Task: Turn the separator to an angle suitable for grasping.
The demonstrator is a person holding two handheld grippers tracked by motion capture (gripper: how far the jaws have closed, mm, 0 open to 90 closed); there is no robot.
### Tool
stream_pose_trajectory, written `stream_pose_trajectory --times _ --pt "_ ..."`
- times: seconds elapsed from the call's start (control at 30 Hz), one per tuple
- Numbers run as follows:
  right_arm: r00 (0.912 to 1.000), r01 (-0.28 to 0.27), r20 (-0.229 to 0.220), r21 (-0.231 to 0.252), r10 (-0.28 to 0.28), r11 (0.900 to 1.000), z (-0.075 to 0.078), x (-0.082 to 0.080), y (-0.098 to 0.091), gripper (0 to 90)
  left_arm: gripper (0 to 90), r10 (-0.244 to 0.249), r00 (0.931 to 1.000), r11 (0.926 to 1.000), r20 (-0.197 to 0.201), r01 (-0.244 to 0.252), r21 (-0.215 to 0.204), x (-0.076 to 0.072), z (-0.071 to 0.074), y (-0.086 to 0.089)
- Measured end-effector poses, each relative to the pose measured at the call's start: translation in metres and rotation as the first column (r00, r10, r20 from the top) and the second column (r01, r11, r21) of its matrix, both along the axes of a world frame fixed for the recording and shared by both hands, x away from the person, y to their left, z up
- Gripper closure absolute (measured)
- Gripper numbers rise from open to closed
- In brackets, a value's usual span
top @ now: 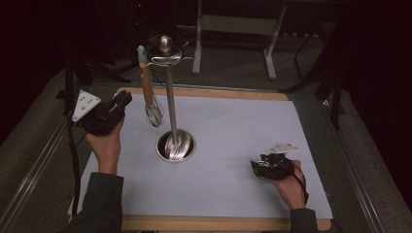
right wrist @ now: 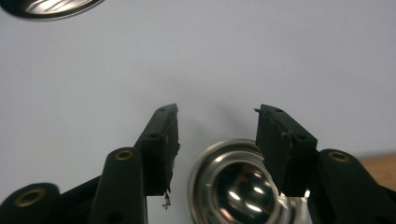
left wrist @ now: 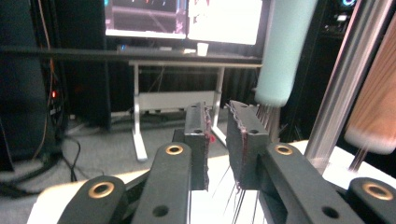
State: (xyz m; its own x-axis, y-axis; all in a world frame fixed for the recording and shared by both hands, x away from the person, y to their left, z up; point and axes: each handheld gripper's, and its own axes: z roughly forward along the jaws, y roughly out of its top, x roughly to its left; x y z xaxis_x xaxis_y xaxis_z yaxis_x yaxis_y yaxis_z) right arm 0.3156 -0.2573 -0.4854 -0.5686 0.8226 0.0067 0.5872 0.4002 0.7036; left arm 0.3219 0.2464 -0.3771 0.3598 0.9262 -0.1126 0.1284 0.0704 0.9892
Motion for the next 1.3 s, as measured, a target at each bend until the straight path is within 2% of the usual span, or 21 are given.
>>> stream_pose_trajectory --times 0.03,0.07,0.1,0.2,0.3,0.4,0.43,0.47,0.5,0.53,0.7,0.73,0.77,0.8,0.83,0.87,1.1,1.13,1.17,1.2,1.3 --pt "1.0000 0.000 0.000 0.000 0.000 1.0000 0.000 0.000 0.000 48.8 76.8 0.000 1.0000 1.0000 0.000 0.000 0.000 0.000 0.000 0.000" --pt "0.9999 0.012 0.001 0.010 -0.012 0.9999 0.000 0.000 -0.005 49.7 76.3 0.009 0.9996 0.9999 -0.028 -0.009 -0.005 0.000 -0.012 0.003" --pt "0.9999 0.012 0.001 0.010 -0.012 0.9999 0.000 0.000 -0.005 49.7 75.9 0.009 0.9996 0.9999 -0.028 -0.009 -0.005 0.000 -0.012 0.003" --pt "0.9992 0.040 0.001 0.004 -0.040 0.9992 0.000 0.001 -0.013 53.7 75.4 0.019 0.9969 0.9996 -0.076 -0.020 -0.020 -0.001 -0.033 0.008" --pt "0.9989 0.047 0.001 0.004 -0.047 0.9989 0.001 0.001 -0.016 56.8 74.5 0.021 0.9950 0.9995 -0.097 -0.023 -0.020 -0.001 -0.042 0.009" --pt "0.9970 0.077 0.006 -0.002 -0.077 0.9970 0.000 0.002 -0.022 61.1 73.1 0.022 0.9909 0.9998 -0.133 -0.022 0.004 -0.006 -0.059 0.009" --pt "0.9970 0.077 0.006 -0.002 -0.077 0.9970 0.000 0.002 -0.022 61.1 72.6 0.022 0.9909 0.9998 -0.133 -0.022 0.004 -0.006 -0.059 0.009" --pt "0.9953 0.096 0.008 0.000 -0.096 0.9954 -0.001 0.002 -0.024 63.8 72.2 0.018 0.9884 0.9998 -0.151 -0.016 0.011 -0.008 -0.068 0.009" --pt "0.9953 0.096 0.008 0.000 -0.096 0.9954 -0.001 0.002 -0.024 63.8 71.9 0.018 0.9884 0.9998 -0.151 -0.016 0.011 -0.008 -0.068 0.009" --pt "0.9943 0.107 0.006 -0.006 -0.107 0.9943 -0.002 0.002 -0.026 65.9 71.7 0.014 0.9852 0.9997 -0.171 -0.011 0.021 -0.010 -0.077 0.007" --pt "0.9917 0.129 -0.001 -0.009 -0.129 0.9916 -0.005 0.004 -0.030 68.0 70.5 0.008 0.9798 0.9997 -0.200 -0.003 0.023 -0.011 -0.092 0.004" --pt "0.9904 0.138 -0.004 -0.009 -0.138 0.9904 -0.006 0.004 -0.032 69.8 70.5 0.001 0.9768 0.9996 -0.214 0.005 0.027 -0.011 -0.100 0.002" --pt "0.9904 0.138 -0.004 -0.009 -0.138 0.9904 -0.006 0.004 -0.032 69.8 70.4 0.001 0.9768 0.9996 -0.214 0.005 0.027 -0.011 -0.100 0.002" --pt "0.9893 0.146 -0.004 -0.010 -0.146 0.9893 -0.007 0.005 -0.034 71.6 70.4 -0.001 0.9720 0.9992 -0.235 0.011 0.039 -0.011 -0.107 -0.001" --pt "0.9893 0.146 -0.004 -0.010 -0.146 0.9893 -0.007 0.005 -0.034 71.6 70.3 -0.001 0.9720 0.9992 -0.235 0.011 0.039 -0.011 -0.107 -0.001" --pt "0.9886 0.150 -0.005 -0.011 -0.150 0.9886 -0.008 0.005 -0.035 75.4 70.3 -0.006 0.9678 0.9986 -0.251 0.019 0.049 -0.011 -0.115 -0.004" --pt "0.9869 0.161 -0.004 -0.038 -0.161 0.9862 -0.010 0.005 -0.039 86.9 68.6 -0.005 0.9556 0.9956 -0.295 0.032 0.088 -0.012 -0.137 -0.010" --pt "0.9860 0.167 -0.004 -0.041 -0.167 0.9852 -0.011 0.005 -0.041 89.8 68.5 -0.003 0.9492 0.9943 -0.315 0.036 0.100 -0.011 -0.144 -0.012" --pt "0.9860 0.167 -0.004 -0.041 -0.167 0.9852 -0.011 0.005 -0.041 89.8 68.4 -0.003 0.9492 0.9943 -0.315 0.036 0.100 -0.011 -0.144 -0.012" --pt "0.9846 0.174 -0.004 -0.042 -0.175 0.9838 -0.012 0.005 -0.043 90.0 68.2 -0.001 0.9443 0.9940 -0.329 0.037 0.103 -0.010 -0.148 -0.012" --pt "0.9840 0.178 -0.003 -0.042 -0.178 0.9832 -0.012 0.005 -0.043 90.0 67.8 0.001 0.9420 0.9940 -0.335 0.036 0.104 -0.009 -0.150 -0.013"
